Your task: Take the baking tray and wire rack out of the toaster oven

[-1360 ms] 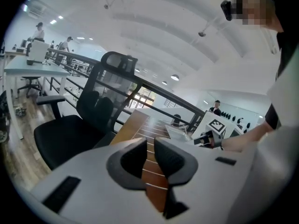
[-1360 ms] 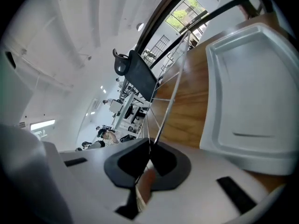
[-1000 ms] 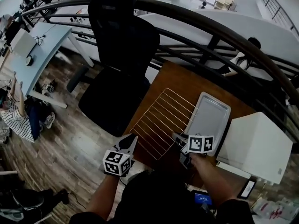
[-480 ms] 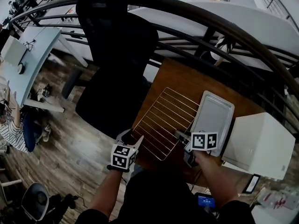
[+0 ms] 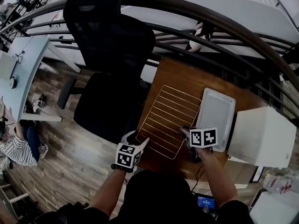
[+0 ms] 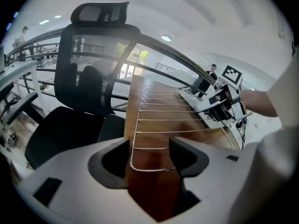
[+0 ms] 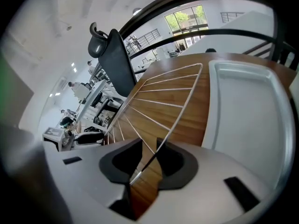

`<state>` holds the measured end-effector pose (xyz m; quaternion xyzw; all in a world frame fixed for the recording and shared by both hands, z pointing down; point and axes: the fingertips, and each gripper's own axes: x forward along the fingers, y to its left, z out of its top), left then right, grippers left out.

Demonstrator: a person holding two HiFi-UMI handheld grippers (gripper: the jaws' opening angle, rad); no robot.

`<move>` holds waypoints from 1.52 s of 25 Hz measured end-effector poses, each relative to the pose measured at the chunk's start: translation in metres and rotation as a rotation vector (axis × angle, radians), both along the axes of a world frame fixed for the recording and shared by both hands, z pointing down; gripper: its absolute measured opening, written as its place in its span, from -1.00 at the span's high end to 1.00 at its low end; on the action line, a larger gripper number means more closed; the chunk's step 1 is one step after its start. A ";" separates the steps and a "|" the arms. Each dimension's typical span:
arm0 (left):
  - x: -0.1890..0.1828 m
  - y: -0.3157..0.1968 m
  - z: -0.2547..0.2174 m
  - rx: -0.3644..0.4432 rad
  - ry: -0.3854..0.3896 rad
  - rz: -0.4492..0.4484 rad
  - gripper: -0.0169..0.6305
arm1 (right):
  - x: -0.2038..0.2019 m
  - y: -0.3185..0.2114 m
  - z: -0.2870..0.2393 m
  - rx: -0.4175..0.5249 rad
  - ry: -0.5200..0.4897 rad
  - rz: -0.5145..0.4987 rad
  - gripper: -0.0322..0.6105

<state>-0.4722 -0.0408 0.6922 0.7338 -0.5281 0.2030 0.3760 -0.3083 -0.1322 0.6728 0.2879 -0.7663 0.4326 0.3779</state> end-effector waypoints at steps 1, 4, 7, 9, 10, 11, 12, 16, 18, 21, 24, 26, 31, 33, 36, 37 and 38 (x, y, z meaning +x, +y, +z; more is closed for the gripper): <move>0.002 0.000 0.000 -0.001 0.000 0.009 0.14 | 0.002 -0.003 0.000 0.021 0.024 0.006 0.59; 0.005 0.001 -0.001 -0.002 -0.002 0.044 0.14 | 0.004 -0.010 0.003 0.101 0.116 0.004 0.47; 0.007 0.001 0.000 -0.007 0.002 0.070 0.14 | 0.007 -0.015 0.011 0.157 0.196 -0.008 0.35; 0.004 0.002 0.001 -0.009 0.002 0.084 0.14 | 0.009 -0.016 0.014 0.181 0.245 -0.013 0.28; 0.002 0.002 0.000 -0.008 0.001 0.091 0.14 | 0.009 -0.017 0.014 0.190 0.267 -0.016 0.27; 0.001 0.002 0.000 -0.007 -0.002 0.097 0.14 | 0.011 -0.017 0.014 0.199 0.289 -0.020 0.23; 0.001 0.002 0.000 -0.005 -0.003 0.101 0.14 | 0.013 -0.017 0.014 0.208 0.312 -0.024 0.20; 0.003 0.002 0.000 -0.007 -0.004 0.115 0.14 | 0.026 -0.020 0.011 0.285 0.408 -0.062 0.07; 0.003 0.002 0.000 -0.008 -0.008 0.126 0.14 | 0.028 -0.024 0.005 0.370 0.479 -0.116 0.04; 0.003 0.003 0.000 -0.012 -0.004 0.137 0.14 | 0.027 -0.032 -0.005 0.513 0.586 -0.220 0.02; 0.002 0.003 0.002 -0.016 -0.006 0.148 0.14 | 0.018 -0.026 -0.003 0.516 0.568 -0.236 0.02; 0.000 0.003 0.002 -0.011 -0.009 0.151 0.14 | 0.016 -0.021 0.001 0.499 0.551 -0.227 0.02; -0.010 -0.001 -0.006 0.011 -0.024 0.158 0.14 | 0.015 -0.015 -0.004 0.498 0.541 -0.206 0.04; -0.014 -0.005 -0.011 0.024 -0.030 0.161 0.14 | 0.013 -0.012 -0.009 0.499 0.523 -0.185 0.06; -0.016 -0.010 -0.020 0.051 -0.040 0.173 0.15 | 0.008 -0.001 -0.017 0.487 0.444 -0.121 0.18; -0.016 -0.011 -0.023 0.061 -0.046 0.180 0.15 | 0.006 0.003 -0.021 0.485 0.414 -0.094 0.21; -0.016 -0.011 -0.027 0.073 -0.053 0.185 0.16 | 0.006 0.008 -0.025 0.488 0.387 -0.068 0.27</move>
